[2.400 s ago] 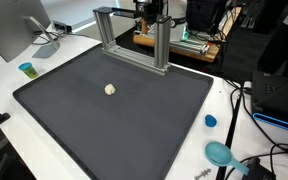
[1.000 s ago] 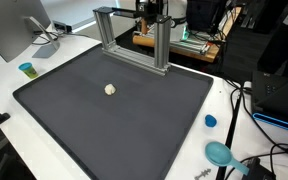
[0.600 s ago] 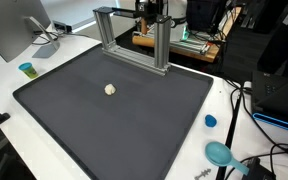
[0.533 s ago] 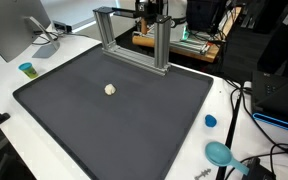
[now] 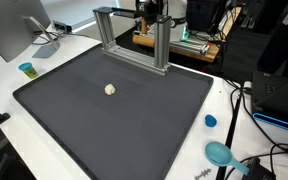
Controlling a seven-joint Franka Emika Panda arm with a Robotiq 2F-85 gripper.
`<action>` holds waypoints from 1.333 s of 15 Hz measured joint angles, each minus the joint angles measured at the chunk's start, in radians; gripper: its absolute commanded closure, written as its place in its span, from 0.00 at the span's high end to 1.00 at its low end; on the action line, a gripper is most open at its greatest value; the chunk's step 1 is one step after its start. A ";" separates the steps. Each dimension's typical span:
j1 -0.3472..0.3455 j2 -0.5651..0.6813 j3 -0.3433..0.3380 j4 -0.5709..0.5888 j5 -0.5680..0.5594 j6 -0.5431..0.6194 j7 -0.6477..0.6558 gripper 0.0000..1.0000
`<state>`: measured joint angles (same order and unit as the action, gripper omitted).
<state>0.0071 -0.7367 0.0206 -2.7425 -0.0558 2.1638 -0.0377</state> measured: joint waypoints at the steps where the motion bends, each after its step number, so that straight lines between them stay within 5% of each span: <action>1: -0.004 -0.001 0.003 0.001 -0.009 0.000 0.004 0.34; 6: -0.012 -0.004 0.016 0.003 -0.014 -0.011 0.046 0.34; 7: -0.014 -0.003 0.020 0.004 -0.014 -0.015 0.050 0.84; 10: -0.016 -0.003 0.022 0.007 -0.014 -0.034 0.069 0.95; 11: -0.020 -0.003 0.023 0.007 -0.014 -0.043 0.086 0.93; 13: -0.027 -0.003 0.024 0.006 -0.014 -0.052 0.111 0.65; 18: -0.028 -0.003 0.024 0.007 -0.006 -0.052 0.134 0.35; 20: -0.026 -0.003 0.024 0.008 -0.001 -0.047 0.137 0.33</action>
<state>-0.0184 -0.7394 0.0448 -2.7343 -0.0570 2.1170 0.0993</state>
